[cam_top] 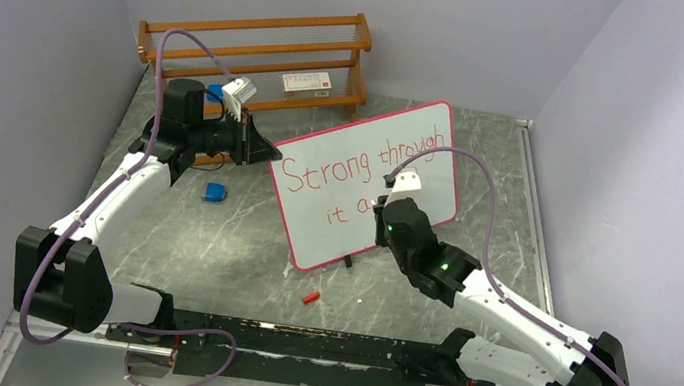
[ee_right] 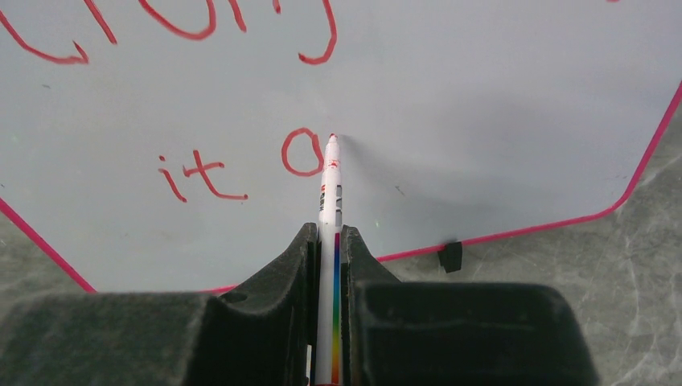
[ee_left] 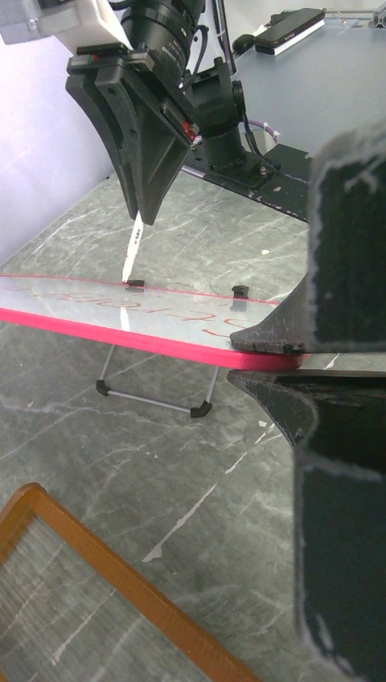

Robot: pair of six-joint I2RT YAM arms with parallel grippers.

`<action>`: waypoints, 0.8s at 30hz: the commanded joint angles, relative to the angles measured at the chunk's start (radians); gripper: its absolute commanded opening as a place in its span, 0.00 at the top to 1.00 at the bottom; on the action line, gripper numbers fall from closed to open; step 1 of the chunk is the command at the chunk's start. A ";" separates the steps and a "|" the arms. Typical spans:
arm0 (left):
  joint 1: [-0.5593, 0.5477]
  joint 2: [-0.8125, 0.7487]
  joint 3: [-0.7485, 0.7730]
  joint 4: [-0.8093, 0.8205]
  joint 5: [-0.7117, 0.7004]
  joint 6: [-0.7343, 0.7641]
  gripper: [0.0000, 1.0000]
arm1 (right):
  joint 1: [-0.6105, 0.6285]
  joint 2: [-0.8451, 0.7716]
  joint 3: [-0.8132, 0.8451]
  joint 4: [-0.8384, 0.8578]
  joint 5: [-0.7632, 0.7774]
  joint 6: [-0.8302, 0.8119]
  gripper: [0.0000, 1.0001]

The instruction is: Write a sentence on the whiteboard

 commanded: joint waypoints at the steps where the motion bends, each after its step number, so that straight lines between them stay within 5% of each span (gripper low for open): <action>1: -0.014 0.040 -0.015 -0.087 -0.106 0.068 0.95 | -0.016 0.009 0.050 0.043 0.001 -0.033 1.00; 24: -0.014 0.043 -0.015 -0.087 -0.106 0.068 0.95 | -0.060 0.082 0.064 0.049 -0.052 -0.047 1.00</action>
